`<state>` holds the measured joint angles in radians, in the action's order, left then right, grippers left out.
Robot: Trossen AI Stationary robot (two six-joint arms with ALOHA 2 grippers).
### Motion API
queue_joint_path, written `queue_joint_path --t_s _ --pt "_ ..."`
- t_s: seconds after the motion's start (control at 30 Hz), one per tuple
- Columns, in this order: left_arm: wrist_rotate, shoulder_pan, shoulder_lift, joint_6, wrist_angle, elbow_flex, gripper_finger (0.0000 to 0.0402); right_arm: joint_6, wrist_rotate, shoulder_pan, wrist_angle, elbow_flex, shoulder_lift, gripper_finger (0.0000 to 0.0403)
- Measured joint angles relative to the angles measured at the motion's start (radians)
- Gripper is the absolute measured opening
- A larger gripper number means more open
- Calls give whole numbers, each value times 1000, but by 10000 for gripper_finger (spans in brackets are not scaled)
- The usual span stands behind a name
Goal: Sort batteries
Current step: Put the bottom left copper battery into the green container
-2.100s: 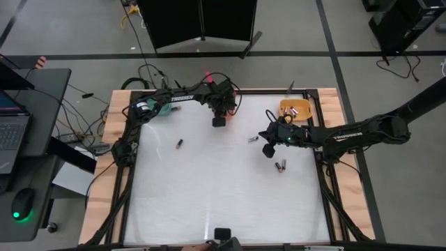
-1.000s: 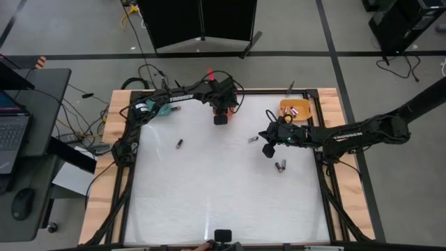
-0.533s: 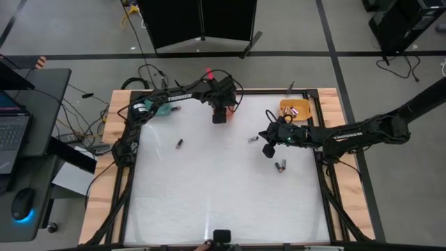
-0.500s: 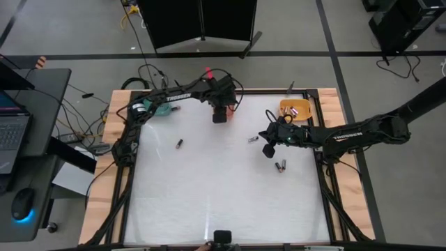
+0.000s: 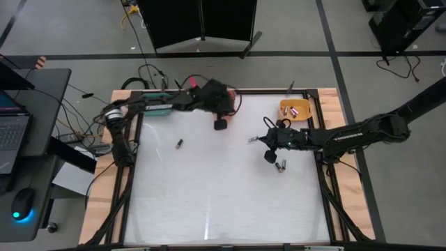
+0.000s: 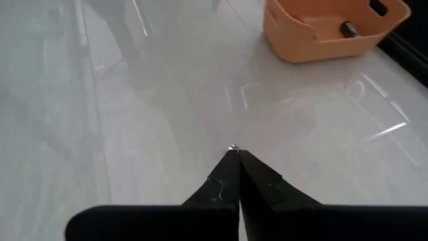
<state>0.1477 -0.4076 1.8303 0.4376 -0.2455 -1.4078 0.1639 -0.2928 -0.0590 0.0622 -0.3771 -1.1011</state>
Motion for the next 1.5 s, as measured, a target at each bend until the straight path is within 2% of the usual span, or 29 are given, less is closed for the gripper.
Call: queue_joint_path --t_s 0.2,0.33,0.43,0.57,0.77,0.97,1.1,1.23,1.33,1.4,1.5 --pt "4 53 -199 -81 392 360 8 22 34 38 46 0 -1 9" --pt "-2 93 -306 -173 580 566 9 60 66 46 123 0 -15 10" --pt "-25 124 -371 -243 645 676 9 78 85 50 167 0 -27 12" --pt "-91 184 -457 -332 541 745 10 89 85 64 181 0 -34 13" --pt "-271 299 -566 -539 177 750 10 103 71 73 192 -1 -37 13" --pt "-281 361 -594 -881 -95 749 16 106 53 73 187 0 -43 15" --pt "-304 366 -594 -997 -259 750 47 106 52 73 188 0 -44 14" --pt "-398 364 -594 -1030 -312 750 94 102 51 73 188 0 -44 16" --pt "-455 336 -594 -944 -260 747 123 88 51 73 188 0 -44 16" --pt "-455 261 -585 -870 -266 718 128 79 51 73 188 0 -44 14" --pt "-381 124 -564 -736 -291 666 125 72 51 72 189 0 -44 14"
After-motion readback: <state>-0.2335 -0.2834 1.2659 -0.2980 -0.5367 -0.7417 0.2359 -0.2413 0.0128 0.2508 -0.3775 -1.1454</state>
